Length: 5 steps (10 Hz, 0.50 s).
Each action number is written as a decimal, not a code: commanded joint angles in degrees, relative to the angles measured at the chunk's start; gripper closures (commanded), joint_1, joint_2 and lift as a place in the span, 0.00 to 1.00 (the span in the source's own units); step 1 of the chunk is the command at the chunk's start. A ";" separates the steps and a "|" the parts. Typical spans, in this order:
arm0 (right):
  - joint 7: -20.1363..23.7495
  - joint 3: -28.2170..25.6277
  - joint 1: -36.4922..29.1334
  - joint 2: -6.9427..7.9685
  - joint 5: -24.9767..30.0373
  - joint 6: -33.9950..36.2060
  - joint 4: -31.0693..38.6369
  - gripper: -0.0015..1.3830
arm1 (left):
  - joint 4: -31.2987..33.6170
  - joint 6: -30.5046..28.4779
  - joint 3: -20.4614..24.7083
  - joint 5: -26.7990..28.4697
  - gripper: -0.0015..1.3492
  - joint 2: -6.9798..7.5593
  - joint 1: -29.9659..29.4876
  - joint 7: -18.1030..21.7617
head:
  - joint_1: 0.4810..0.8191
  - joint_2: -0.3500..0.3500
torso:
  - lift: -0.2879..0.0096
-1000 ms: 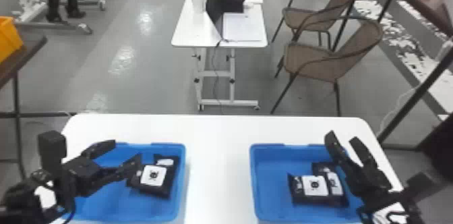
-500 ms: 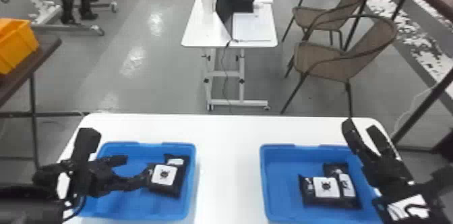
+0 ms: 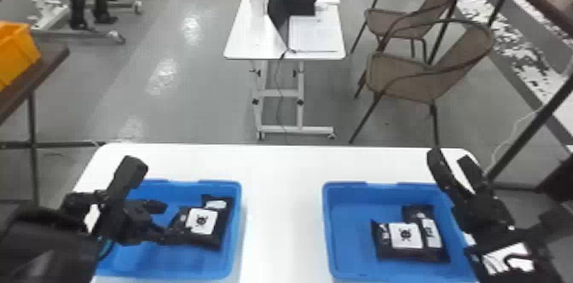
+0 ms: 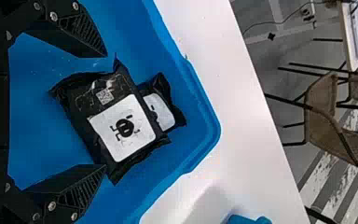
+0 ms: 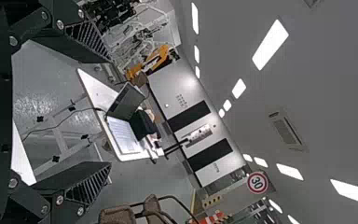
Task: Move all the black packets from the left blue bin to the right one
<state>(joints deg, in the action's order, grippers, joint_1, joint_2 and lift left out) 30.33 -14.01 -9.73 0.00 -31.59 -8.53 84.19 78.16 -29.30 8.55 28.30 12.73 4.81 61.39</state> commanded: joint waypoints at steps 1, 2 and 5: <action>0.00 0.04 -0.03 0.05 -0.14 0.00 -0.08 0.18 | -1.52 0.12 -1.26 4.40 0.14 0.11 1.43 1.19 | 0.63 0.51 | 0.97; 0.08 0.04 -0.03 0.05 -0.14 0.00 -0.17 0.18 | -2.57 0.47 -1.52 5.28 0.14 0.11 1.78 1.54 | 0.63 0.51 | 0.97; 0.08 0.04 -0.03 0.05 -0.41 0.00 -0.17 0.18 | -8.46 5.22 -2.05 5.45 0.16 -0.69 3.54 0.48 | 0.63 0.51 | 0.97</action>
<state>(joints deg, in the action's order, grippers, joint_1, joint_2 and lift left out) 30.41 -13.97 -9.77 0.00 -31.93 -8.52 84.02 70.80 -25.26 6.50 33.81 12.27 8.00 61.88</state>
